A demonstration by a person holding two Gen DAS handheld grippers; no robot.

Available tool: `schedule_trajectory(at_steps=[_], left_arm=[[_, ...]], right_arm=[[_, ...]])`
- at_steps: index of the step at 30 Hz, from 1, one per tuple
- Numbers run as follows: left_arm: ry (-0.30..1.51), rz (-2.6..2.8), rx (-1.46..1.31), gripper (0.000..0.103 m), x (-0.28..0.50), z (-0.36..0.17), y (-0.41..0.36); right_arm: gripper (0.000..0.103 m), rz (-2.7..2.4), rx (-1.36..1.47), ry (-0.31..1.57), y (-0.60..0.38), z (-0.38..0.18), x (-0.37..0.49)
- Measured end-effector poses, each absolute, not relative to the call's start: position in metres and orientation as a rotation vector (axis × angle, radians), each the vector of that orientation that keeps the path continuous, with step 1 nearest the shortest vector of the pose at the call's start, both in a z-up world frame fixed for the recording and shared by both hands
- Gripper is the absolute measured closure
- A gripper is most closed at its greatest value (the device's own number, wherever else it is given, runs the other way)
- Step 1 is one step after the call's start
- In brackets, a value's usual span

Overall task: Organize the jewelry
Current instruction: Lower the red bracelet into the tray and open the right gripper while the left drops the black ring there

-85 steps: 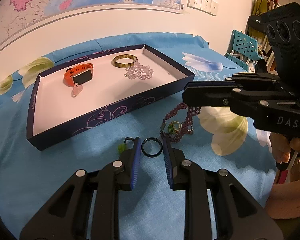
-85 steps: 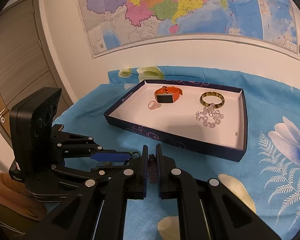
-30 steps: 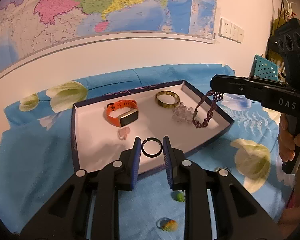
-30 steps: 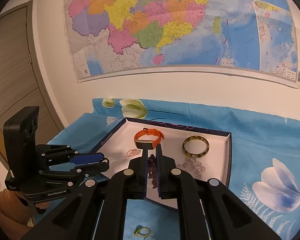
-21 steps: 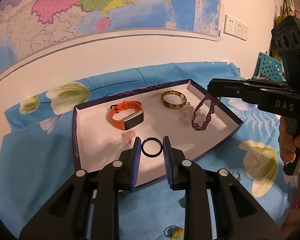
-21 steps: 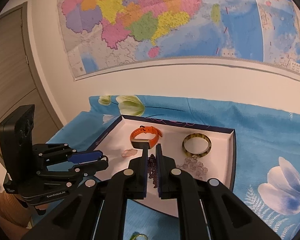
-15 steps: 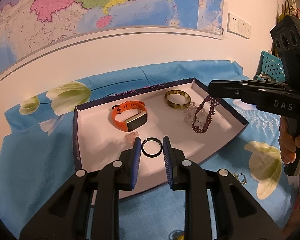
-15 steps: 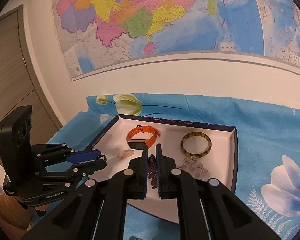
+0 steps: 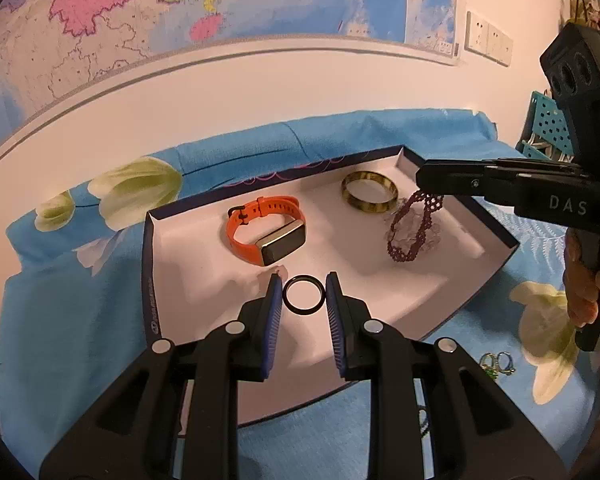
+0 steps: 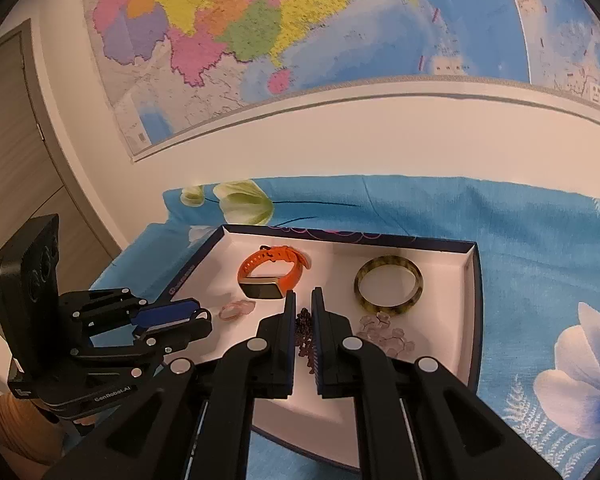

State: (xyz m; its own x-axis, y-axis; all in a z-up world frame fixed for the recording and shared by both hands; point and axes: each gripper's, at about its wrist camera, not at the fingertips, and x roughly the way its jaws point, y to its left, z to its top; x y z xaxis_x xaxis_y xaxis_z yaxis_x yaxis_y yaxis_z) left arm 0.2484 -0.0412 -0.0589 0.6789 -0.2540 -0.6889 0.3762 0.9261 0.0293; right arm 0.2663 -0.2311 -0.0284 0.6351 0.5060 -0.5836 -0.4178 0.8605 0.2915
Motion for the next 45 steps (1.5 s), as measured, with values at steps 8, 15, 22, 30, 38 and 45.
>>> schedule_trajectory(at_steps=[8,15,22,30,38,45], left_arm=[[0.765,-0.35,0.19,0.08,0.255,-0.067,-0.044],[0.789,-0.34,0.212,0.08,0.265,-0.076,-0.049],[0.815,-0.329,0.227,0.08,0.272,-0.084,-0.053],[0.829,-0.325,0.23,0.08,0.276,-0.088,-0.056],[0.794,-0.319,0.191,0.077,0.27,-0.077,-0.047],[0.713,-0.309,0.158,0.07,0.244,-0.051,-0.033]], right_arm=[[0.097,0.508,0.152,0.725,-0.237,-0.036,0.276],[0.097,0.476,0.164,0.739,-0.243,-0.042,0.283],[0.097,0.448,0.177,0.766,-0.251,-0.051,0.29],[0.094,0.412,0.185,0.791,-0.256,-0.057,0.294],[0.082,0.386,0.196,0.777,-0.263,-0.054,0.286],[0.074,0.425,0.128,0.727,-0.254,-0.038,0.255]])
